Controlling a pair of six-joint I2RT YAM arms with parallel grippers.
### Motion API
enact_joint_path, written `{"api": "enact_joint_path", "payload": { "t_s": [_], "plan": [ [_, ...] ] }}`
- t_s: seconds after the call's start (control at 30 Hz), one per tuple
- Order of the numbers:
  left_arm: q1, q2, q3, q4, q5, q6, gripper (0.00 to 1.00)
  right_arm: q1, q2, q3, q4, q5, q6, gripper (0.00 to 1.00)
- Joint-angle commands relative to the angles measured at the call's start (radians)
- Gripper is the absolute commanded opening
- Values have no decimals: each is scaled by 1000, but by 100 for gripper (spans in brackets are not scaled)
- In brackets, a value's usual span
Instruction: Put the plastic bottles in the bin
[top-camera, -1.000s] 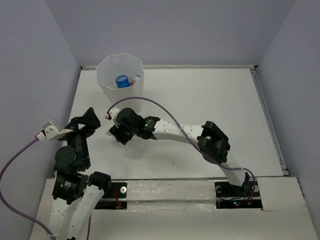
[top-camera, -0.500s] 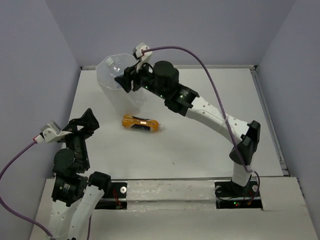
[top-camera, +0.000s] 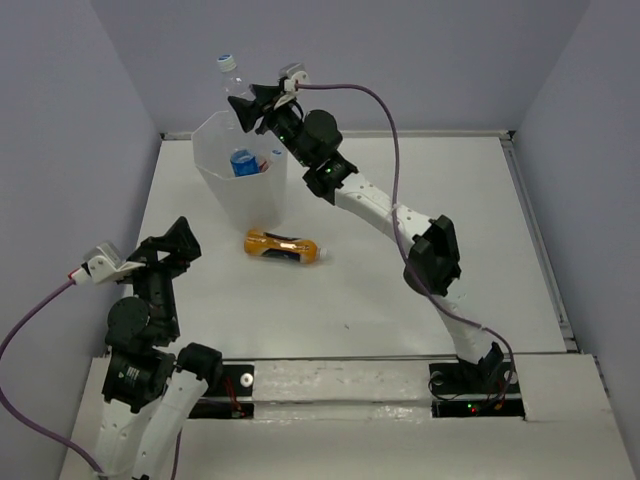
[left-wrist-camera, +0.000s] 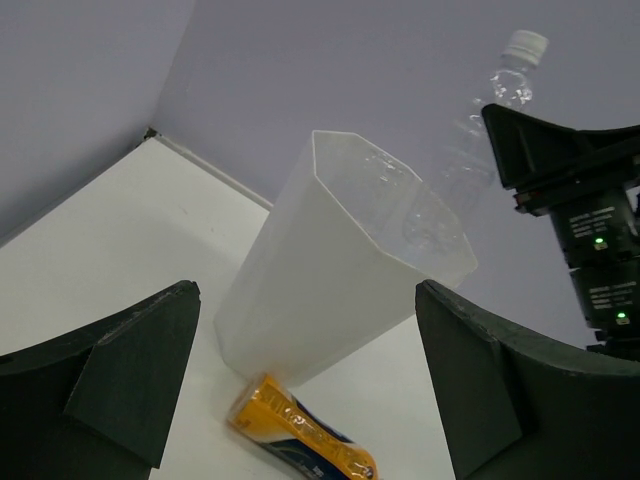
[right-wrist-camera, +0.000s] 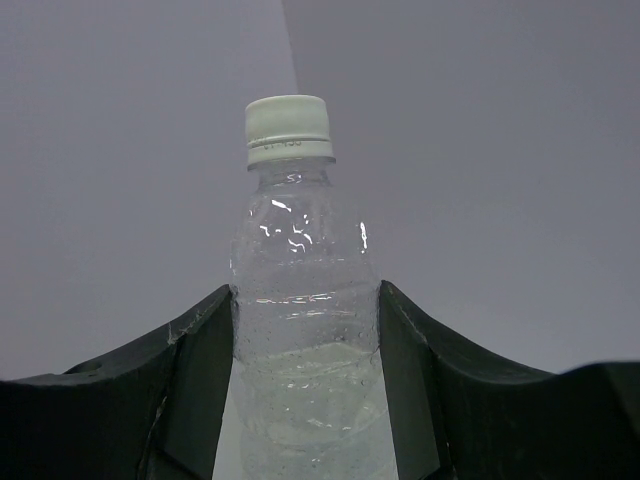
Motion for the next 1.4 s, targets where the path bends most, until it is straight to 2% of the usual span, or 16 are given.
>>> {"api": "enact_joint_path", "payload": {
  "t_s": [0.0,0.03,0.07,0.1,0.47,0.53,0.6,0.63,0.7,0.83,0.87,0.93,0.97,1.03,1.13,1.37],
  "plan": [
    [-10,17,12,37,-3,7,99,-4,33,101,107,-44,-3,50],
    [-10,17,13,37,-3,7,99,-4,15,69,130,-44,0,57],
    [-10,17,12,37,-5,7,99,-4,-8,-20,161,-42,0,70],
    [-12,16,13,37,-3,6,99,-4,-33,-62,205,-36,1,75],
    [-6,28,12,42,1,7,99,-4,-367,-501,281,-24,-11,76],
    [-1,28,10,43,1,6,99,-4,-458,-648,276,-33,-14,74],
    [2,28,10,42,1,7,99,-4,-520,-739,229,-39,-25,63],
    [3,30,8,42,3,7,99,-4,-577,-808,142,-56,-57,59],
    [5,31,10,45,9,6,99,-4,-635,-859,-28,-100,-118,42],
    [6,43,7,50,30,3,99,-4,-663,-911,-311,-202,-190,37],
    [6,54,4,51,35,1,99,-4,-669,-928,-334,-214,-201,38],
    [6,70,5,53,46,-1,99,-4,-671,-980,-365,-232,-229,55],
    [6,73,5,54,47,-1,99,-4,-667,-988,-377,-240,-239,70],
    [11,80,5,53,50,-1,99,-4,-648,-976,-443,-268,-285,81],
    [19,88,5,54,58,-1,99,-4,-588,-934,-524,-314,-336,89],
    [29,91,4,59,69,1,99,41,-470,-887,-521,-276,-405,92]
  ]
}}
